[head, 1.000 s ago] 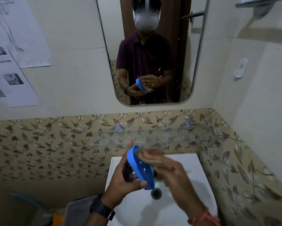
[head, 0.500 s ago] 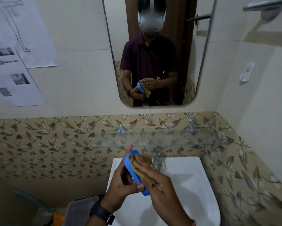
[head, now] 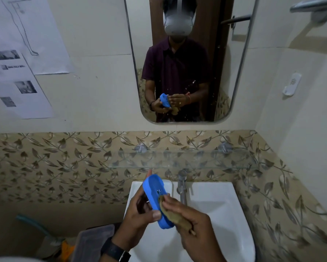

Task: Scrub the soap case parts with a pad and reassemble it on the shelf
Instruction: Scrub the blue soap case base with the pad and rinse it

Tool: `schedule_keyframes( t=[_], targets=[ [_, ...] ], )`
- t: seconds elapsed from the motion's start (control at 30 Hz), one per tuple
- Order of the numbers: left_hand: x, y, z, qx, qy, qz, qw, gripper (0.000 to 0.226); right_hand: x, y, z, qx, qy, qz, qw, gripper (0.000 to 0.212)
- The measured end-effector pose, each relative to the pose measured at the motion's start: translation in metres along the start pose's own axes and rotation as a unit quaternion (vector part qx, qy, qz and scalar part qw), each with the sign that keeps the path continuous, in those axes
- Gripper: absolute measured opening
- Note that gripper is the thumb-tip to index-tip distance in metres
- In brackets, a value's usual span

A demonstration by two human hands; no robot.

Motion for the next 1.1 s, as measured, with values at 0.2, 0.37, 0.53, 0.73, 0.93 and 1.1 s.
schedule_keyframes(
  t=[0.2,0.37,0.53,0.73,0.93,1.1],
  targets=[
    [0.008,-0.006,-0.024,0.033,-0.055,0.01,0.998,0.077,-0.023,-0.009,0.021,0.174,0.129,0.048,0.975,0.046],
    [0.005,-0.003,-0.028,0.028,-0.047,-0.008,0.998,0.084,-0.021,-0.028,0.005,0.113,0.08,0.078,0.987,0.039],
    [0.011,-0.003,-0.008,0.109,-0.019,-0.002,0.994,0.092,0.001,-0.017,0.017,0.134,-0.029,0.065,0.988,0.029],
    [0.014,-0.001,-0.023,0.078,-0.057,0.004,0.995,0.073,-0.027,-0.027,0.024,0.157,0.095,0.036,0.982,0.028],
    [0.012,0.013,-0.015,0.091,-0.032,-0.011,0.995,0.074,-0.004,-0.028,0.007,0.122,-0.002,0.069,0.99,0.04],
    [0.013,0.004,-0.01,0.128,-0.03,0.018,0.991,0.092,-0.016,-0.012,0.025,0.175,0.042,-0.003,0.984,0.021]
  ],
)
Point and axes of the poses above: each hand's wrist, its own x-axis away from the middle knuckle, its own z-axis out of the back of the hand, y = z × x, the point moved 4 cm from there along -x, towards the middle knuckle, and after that the axes turned 1 degree about x, right-handed, at the moved point
